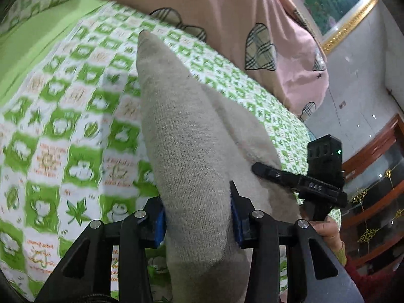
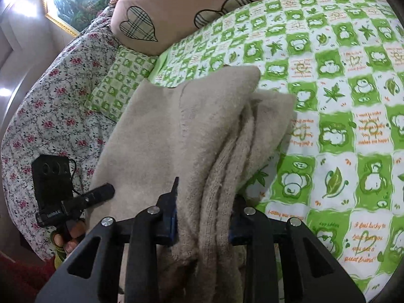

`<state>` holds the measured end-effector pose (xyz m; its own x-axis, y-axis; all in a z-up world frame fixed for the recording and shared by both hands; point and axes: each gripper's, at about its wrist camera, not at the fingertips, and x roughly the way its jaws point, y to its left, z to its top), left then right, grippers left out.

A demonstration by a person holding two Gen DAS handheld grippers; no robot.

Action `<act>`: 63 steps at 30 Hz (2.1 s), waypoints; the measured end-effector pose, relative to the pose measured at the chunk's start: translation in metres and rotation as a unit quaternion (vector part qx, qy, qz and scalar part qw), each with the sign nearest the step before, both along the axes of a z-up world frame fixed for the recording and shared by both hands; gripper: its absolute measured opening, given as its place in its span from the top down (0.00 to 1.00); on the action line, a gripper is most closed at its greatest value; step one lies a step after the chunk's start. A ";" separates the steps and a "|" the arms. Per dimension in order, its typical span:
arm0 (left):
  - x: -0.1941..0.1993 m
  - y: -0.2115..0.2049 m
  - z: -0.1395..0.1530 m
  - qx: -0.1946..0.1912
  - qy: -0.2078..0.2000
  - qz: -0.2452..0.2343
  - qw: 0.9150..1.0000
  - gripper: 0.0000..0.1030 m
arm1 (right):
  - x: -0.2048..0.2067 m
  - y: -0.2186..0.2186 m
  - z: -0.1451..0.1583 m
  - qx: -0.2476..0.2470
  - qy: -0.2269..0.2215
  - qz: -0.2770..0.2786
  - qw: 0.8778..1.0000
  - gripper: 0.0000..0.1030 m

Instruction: Fold small clothes

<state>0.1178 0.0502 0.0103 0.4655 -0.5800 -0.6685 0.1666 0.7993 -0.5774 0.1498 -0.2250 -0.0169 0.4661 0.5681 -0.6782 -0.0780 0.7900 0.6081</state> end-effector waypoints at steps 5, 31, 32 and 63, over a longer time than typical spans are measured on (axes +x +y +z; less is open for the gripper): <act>0.000 -0.008 -0.014 0.016 -0.004 0.006 1.000 0.47 | 0.000 -0.004 -0.012 -0.014 0.017 -0.007 1.000 0.69; 0.109 0.008 -0.022 0.108 0.028 0.083 0.990 0.28 | 0.045 -0.034 0.024 -0.096 -0.007 -0.085 0.992 0.92; 0.115 0.006 -0.027 0.119 0.033 0.084 0.989 0.29 | 0.047 -0.036 0.012 -0.085 0.010 -0.083 0.993 0.92; -0.110 -0.032 -0.012 0.235 -0.085 0.066 0.966 0.28 | -0.124 0.005 0.034 -0.039 -0.024 -0.033 0.998 0.66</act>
